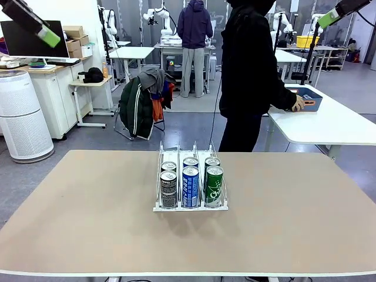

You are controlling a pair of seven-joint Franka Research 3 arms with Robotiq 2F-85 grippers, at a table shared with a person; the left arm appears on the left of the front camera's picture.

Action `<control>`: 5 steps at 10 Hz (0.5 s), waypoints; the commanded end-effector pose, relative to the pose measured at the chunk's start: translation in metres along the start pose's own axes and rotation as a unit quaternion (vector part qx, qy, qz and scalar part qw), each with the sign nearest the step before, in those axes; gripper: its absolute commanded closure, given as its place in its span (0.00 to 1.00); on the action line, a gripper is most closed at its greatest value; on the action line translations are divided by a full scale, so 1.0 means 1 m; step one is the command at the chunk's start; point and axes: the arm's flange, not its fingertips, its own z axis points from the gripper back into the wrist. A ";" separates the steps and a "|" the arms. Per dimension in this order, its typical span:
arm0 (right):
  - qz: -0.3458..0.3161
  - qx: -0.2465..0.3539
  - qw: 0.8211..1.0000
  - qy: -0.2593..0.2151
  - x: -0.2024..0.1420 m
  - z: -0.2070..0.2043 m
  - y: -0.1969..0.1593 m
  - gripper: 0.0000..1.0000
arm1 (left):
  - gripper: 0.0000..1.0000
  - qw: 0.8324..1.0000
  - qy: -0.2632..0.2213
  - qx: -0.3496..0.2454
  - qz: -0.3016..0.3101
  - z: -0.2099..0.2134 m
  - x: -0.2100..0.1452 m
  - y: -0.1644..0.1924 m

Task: Fill the beverage cans into the dispenser.
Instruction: Pick up the Ionic drink handed by the human.

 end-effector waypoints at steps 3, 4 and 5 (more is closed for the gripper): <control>-0.002 0.012 1.000 -0.003 -0.003 0.001 0.002 0.00 | 0.00 1.000 0.002 -0.008 -0.002 -0.003 -0.009 -0.002; -0.002 0.012 1.000 -0.003 -0.003 0.001 0.002 0.00 | 0.00 1.000 0.002 -0.008 -0.002 -0.003 -0.009 -0.002; -0.002 0.012 1.000 -0.003 -0.003 0.001 0.002 0.00 | 0.00 1.000 0.002 -0.008 -0.002 -0.003 -0.009 -0.002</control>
